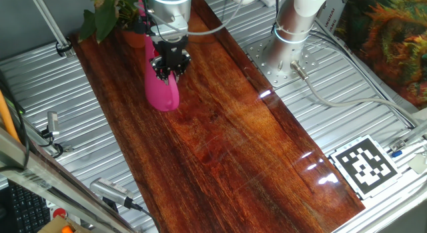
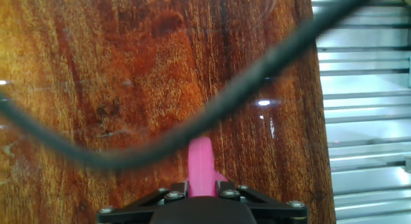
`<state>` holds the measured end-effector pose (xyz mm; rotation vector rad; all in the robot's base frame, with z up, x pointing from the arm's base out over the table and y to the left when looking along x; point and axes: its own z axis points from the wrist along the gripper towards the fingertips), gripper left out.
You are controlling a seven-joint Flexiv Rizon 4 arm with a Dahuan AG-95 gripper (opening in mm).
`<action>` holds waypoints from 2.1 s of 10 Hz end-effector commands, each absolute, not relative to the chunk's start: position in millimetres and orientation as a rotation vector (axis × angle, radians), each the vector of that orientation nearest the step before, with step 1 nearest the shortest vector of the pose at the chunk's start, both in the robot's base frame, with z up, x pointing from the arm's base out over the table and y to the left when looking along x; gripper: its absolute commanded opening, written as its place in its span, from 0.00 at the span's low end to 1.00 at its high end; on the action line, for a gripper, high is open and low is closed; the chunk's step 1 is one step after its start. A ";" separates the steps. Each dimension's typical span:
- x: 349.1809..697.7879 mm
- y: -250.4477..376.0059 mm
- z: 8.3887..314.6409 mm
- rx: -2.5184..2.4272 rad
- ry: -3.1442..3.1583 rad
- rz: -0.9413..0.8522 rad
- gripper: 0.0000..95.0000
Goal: Water the plant
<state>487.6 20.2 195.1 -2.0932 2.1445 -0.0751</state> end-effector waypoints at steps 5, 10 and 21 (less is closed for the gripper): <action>486.7 19.7 200.1 -2.105 2.152 -0.081 0.00; 486.9 20.0 200.5 -2.082 2.146 -0.095 0.00; 488.2 26.0 199.5 -2.039 2.170 -0.102 0.00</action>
